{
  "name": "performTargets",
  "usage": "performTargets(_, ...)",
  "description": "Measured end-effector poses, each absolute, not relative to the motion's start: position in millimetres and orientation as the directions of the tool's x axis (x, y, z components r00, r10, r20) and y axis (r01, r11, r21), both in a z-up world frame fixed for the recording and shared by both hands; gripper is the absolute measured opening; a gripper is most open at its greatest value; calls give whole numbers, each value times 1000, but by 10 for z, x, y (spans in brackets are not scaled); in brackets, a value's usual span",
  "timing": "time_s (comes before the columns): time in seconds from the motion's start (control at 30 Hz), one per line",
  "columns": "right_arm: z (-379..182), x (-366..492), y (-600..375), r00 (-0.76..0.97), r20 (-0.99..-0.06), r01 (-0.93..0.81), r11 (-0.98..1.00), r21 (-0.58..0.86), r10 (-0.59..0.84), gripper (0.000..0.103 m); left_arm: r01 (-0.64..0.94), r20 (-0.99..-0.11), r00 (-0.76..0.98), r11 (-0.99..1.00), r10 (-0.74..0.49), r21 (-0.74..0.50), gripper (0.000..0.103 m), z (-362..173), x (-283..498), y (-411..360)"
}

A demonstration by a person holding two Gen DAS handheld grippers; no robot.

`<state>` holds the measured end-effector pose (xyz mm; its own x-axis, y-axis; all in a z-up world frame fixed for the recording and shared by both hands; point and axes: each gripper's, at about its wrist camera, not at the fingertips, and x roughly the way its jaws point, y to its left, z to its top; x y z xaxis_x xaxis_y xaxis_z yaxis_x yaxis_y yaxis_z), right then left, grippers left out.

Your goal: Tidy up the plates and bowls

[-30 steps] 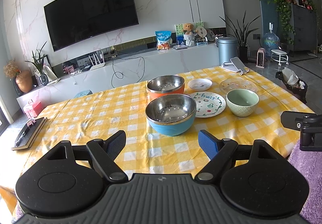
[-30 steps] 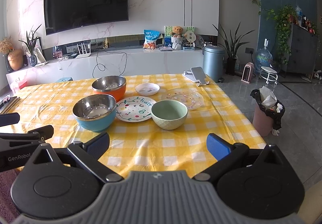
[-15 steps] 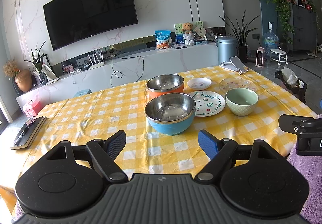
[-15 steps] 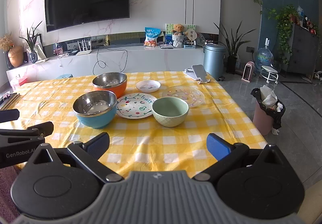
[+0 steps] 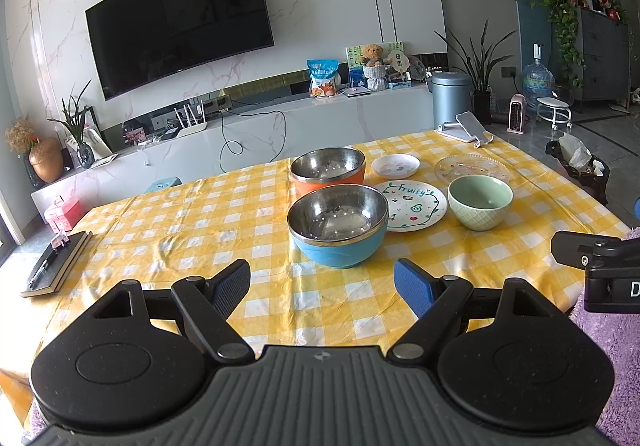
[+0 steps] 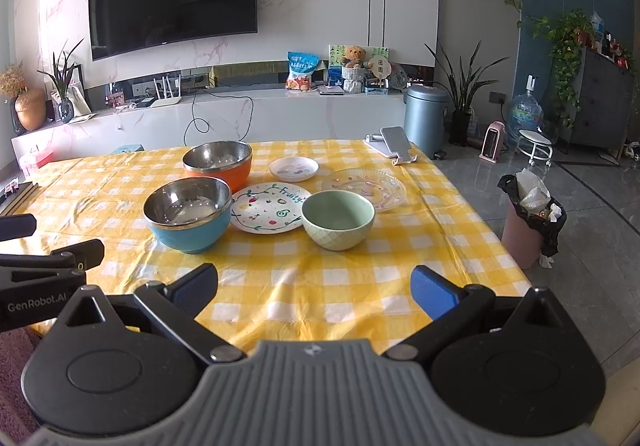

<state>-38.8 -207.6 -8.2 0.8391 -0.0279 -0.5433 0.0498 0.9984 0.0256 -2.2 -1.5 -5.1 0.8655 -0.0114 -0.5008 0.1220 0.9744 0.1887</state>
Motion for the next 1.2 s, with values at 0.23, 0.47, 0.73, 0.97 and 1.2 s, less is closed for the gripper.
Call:
performTargets(0.23,-100,-381,-2068,836,-549,46,999,22,-27,101,122,-501,865,974,-12,188,96,-51,-19,-11)
performTargets(0.47,-97,-386,-2068,835,-549,46,999,21,-27,101,122,-502,865,975,-12,187,96,-51,-16,-9)
performTargets(0.73,-122,-381,-2063,835,-549,42,999,21,-24,101,116,-513,858,978,-11,174,96,-129,-72,-36)
performTargets(0.97,-111,-327,-2067,841,-541,26,998,51,6,101,160,-527,840,987,-131,9,86,-148,-67,63)
performTargets(1.2,-132,-141,-2037,839,-543,20,997,81,27,100,163,-542,825,986,-158,-39,82,-114,84,150)
